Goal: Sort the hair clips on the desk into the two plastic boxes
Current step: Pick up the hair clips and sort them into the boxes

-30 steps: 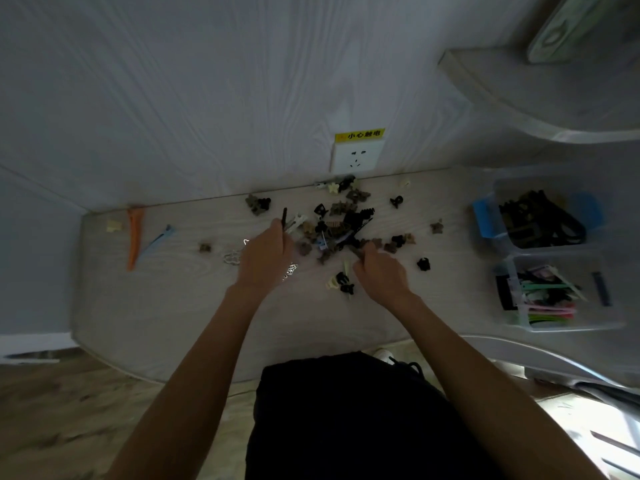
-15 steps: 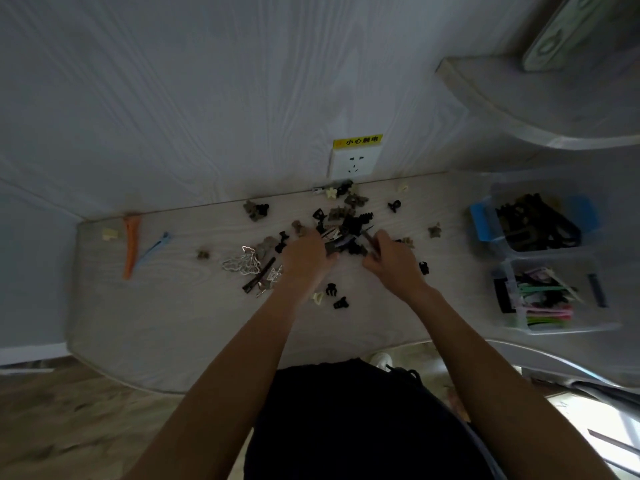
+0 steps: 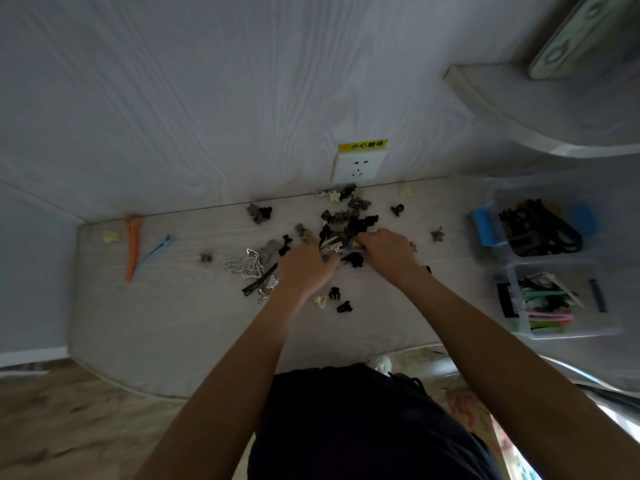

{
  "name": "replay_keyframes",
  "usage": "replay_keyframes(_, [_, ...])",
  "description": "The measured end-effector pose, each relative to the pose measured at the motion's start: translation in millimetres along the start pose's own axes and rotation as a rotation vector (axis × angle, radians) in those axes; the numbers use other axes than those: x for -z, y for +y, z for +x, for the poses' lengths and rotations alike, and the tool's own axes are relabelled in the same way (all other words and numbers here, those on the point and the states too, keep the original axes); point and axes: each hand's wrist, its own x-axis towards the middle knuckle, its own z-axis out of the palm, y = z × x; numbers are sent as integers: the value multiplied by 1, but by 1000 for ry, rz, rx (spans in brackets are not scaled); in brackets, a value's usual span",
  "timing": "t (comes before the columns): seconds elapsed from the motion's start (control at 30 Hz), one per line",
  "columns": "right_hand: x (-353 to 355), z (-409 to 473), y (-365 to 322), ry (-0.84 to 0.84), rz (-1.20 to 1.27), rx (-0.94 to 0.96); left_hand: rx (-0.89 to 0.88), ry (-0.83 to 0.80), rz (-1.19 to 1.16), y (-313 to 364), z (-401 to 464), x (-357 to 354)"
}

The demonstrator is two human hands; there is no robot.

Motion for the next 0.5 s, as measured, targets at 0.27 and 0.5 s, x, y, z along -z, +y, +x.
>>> replay_keyframes(0.27, [-3, 1, 3, 11, -15, -1, 7, -36, 146, 7, 11, 4])
replay_keyframes(0.5, [6, -10, 11, 30, 95, -68, 6, 71, 61, -5, 4, 22])
